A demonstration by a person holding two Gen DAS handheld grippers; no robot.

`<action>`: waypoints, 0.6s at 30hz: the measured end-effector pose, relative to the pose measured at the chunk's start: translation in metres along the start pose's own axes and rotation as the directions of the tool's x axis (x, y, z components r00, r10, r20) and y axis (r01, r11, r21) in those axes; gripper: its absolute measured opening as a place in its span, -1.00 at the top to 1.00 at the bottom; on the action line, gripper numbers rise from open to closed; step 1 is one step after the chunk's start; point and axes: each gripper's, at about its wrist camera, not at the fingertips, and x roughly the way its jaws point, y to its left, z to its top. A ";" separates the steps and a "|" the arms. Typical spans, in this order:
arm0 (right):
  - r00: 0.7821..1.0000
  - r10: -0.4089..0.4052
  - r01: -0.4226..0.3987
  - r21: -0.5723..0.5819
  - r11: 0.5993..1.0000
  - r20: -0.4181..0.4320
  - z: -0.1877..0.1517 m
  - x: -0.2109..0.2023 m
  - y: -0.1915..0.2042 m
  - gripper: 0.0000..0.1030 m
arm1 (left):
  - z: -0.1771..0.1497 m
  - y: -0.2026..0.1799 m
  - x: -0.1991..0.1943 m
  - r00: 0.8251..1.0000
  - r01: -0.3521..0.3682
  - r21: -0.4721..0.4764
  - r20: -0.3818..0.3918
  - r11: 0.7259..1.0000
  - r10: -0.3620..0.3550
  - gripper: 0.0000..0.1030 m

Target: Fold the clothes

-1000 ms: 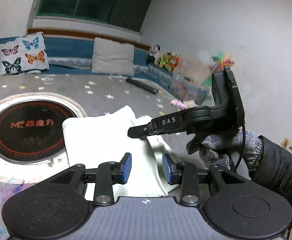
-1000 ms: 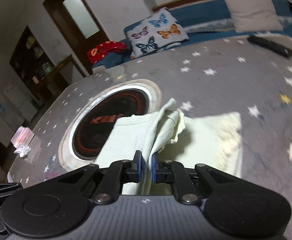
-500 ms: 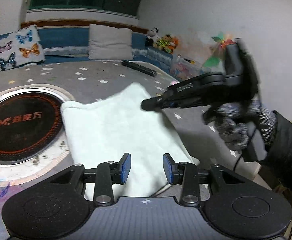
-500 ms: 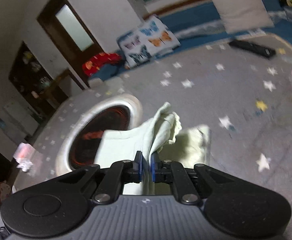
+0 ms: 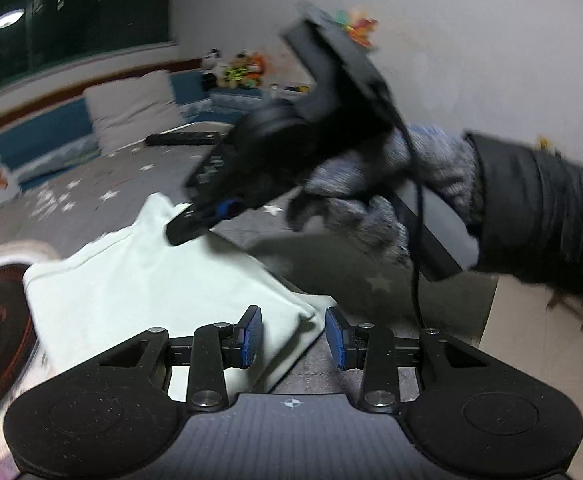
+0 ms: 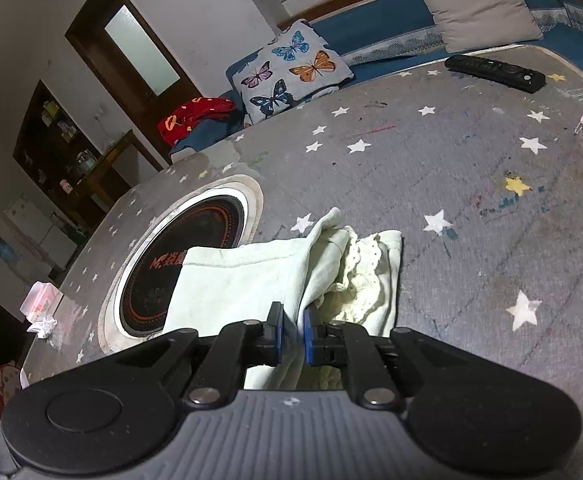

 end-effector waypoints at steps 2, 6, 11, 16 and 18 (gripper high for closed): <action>1.000 0.002 -0.002 0.002 1.000 0.001 -0.001 0.000 -0.002 0.81 | 0.000 -0.005 0.008 1.000 -0.014 0.036 -0.010 0.999 0.014 0.26; 1.000 0.006 -0.006 0.004 1.000 0.002 -0.001 0.000 -0.004 0.81 | 0.001 -0.006 0.017 0.999 -0.042 0.055 -0.016 0.998 0.043 0.59; 1.000 0.004 -0.004 -0.010 1.000 0.027 0.001 -0.006 -0.003 0.84 | 0.008 0.002 0.011 1.000 -0.010 -0.006 0.013 1.000 0.010 0.93; 0.996 -0.001 0.003 -0.026 1.000 0.088 0.003 -0.022 -0.001 0.85 | 0.015 0.008 0.002 0.996 0.068 -0.068 0.065 0.995 -0.064 0.94; 0.996 0.000 0.002 -0.017 1.000 0.084 0.002 -0.019 -0.006 0.77 | 0.014 0.009 0.010 0.997 0.074 -0.069 0.042 0.995 -0.072 0.93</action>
